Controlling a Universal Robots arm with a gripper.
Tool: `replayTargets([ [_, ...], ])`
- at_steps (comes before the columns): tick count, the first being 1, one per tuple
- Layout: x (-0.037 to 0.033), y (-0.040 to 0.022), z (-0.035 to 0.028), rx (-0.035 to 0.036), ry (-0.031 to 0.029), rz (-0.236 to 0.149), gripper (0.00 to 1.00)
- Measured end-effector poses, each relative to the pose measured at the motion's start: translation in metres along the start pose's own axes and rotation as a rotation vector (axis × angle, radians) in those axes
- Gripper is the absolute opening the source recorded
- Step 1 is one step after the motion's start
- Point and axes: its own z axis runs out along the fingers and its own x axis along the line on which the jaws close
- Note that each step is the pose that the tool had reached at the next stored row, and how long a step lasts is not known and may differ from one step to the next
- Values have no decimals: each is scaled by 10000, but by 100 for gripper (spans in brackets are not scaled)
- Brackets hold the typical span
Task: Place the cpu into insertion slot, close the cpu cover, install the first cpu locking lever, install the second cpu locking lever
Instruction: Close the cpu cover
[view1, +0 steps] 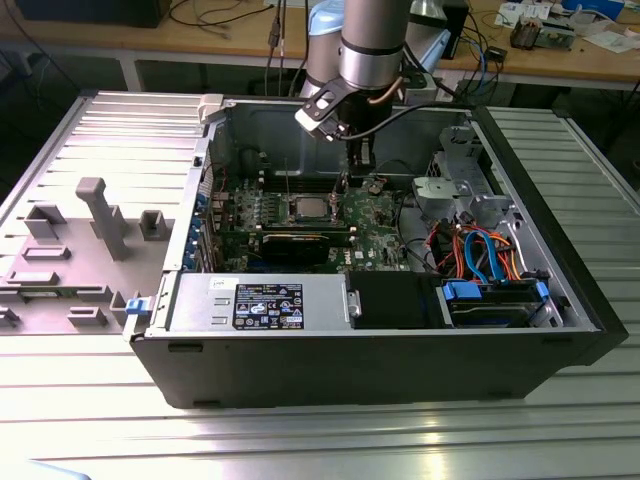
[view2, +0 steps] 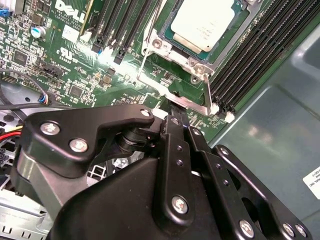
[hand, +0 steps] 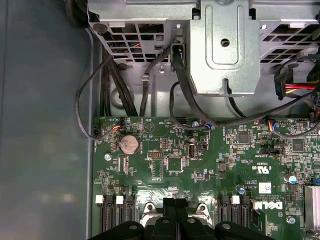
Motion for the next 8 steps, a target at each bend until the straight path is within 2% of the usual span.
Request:
replayTargets([
  [8,1,-42,-1,0,0,1,11],
])
